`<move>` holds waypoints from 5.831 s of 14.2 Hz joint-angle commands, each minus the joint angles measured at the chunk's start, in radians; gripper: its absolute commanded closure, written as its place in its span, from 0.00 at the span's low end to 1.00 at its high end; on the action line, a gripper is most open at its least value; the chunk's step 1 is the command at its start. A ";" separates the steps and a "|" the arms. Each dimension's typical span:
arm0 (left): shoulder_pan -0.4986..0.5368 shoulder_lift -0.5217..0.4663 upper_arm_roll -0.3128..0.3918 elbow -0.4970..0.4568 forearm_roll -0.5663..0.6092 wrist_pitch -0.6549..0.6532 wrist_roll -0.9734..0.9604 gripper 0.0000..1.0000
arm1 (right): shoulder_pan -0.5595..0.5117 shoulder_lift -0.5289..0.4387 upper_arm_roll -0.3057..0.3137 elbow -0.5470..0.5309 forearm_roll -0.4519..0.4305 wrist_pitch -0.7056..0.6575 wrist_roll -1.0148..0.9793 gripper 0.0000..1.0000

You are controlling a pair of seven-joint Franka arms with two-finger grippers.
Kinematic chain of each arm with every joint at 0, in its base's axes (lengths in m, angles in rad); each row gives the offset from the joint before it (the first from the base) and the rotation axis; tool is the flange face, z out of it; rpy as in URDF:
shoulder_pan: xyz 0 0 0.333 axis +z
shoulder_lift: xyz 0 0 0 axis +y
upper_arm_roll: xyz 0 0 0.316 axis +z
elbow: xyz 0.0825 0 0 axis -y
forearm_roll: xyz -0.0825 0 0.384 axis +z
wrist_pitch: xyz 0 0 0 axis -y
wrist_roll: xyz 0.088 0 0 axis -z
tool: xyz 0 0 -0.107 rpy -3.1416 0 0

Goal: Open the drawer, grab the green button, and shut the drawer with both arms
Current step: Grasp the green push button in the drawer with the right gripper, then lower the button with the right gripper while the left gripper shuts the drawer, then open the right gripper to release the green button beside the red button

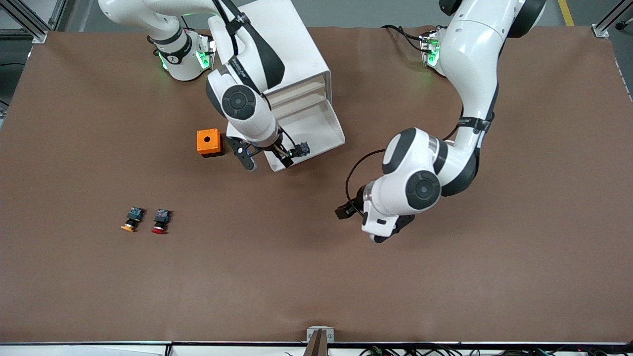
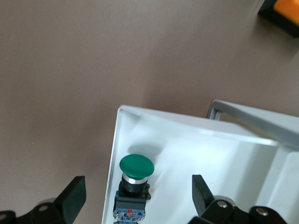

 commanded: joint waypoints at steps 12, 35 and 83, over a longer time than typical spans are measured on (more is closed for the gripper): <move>-0.099 0.000 0.005 -0.051 0.217 0.087 -0.105 0.00 | 0.093 0.042 -0.009 -0.077 0.023 0.169 0.083 0.44; -0.295 0.010 0.003 -0.164 0.272 0.090 -0.192 0.00 | -0.333 -0.009 -0.019 0.133 -0.012 -0.110 -0.769 1.00; 0.106 -0.334 -0.130 -0.210 0.099 -0.204 0.131 0.01 | -0.673 -0.130 -0.019 0.403 -0.193 -0.432 -1.503 0.00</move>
